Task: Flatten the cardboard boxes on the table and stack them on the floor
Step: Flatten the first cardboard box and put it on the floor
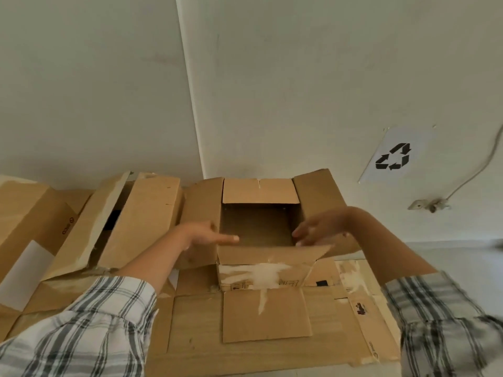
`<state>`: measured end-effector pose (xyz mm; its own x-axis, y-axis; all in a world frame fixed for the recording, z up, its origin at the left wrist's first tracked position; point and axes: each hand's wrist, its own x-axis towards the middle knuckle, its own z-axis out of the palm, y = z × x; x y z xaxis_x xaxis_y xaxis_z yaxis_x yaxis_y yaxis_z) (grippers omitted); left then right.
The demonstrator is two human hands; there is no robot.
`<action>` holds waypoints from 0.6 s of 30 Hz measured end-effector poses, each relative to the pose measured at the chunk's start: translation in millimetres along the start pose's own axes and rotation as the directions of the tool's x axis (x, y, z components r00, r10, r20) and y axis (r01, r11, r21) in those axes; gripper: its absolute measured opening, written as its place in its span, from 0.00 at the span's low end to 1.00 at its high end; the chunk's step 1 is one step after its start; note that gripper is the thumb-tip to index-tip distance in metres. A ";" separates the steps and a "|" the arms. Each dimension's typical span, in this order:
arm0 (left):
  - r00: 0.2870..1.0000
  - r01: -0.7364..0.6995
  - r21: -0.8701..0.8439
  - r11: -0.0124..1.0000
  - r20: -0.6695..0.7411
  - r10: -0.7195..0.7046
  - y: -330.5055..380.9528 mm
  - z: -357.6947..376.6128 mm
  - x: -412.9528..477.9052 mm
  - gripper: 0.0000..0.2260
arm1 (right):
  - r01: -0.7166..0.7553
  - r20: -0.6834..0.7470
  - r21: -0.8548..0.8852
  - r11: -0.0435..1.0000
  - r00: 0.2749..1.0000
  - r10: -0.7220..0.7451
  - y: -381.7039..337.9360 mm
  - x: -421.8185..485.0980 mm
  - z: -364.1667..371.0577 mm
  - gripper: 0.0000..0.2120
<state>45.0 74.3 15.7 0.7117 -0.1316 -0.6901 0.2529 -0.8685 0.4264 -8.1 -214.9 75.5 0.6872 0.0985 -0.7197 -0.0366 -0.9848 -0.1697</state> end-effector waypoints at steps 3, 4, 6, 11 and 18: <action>0.999 -0.045 0.327 0.944 0.016 0.042 8.4 18.6 2.2 0.59 | -0.067 -0.085 -0.075 0.995 0.995 0.061 0.9 29.8 42.6 0.47; 0.999 -0.041 0.380 0.924 -0.012 0.050 9.1 26.3 4.5 0.60 | -0.119 -0.139 -0.091 0.989 0.985 0.106 0.1 37.0 55.8 0.51; 0.996 -0.016 0.442 0.897 -0.069 0.052 7.1 38.8 12.8 0.63 | -0.214 -0.226 -0.148 0.966 0.958 0.178 -4.5 44.7 77.7 0.52; 0.994 -0.001 0.531 0.847 -0.092 0.059 5.8 45.8 18.7 0.64 | -0.299 -0.260 -0.199 0.933 0.934 0.244 -16.2 51.5 91.8 0.51; 0.999 0.002 0.462 0.887 -0.030 0.013 15.9 31.0 13.9 0.63 | -0.091 -0.283 -0.114 0.989 0.958 0.056 -40.4 92.4 29.2 0.38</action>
<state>38.6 43.9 -5.2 0.7345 -0.1287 -0.6663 -0.0767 -0.9913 0.1069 35.7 -161.8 -3.8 0.8613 -0.0009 -0.5082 -0.0160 -0.9996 -0.0254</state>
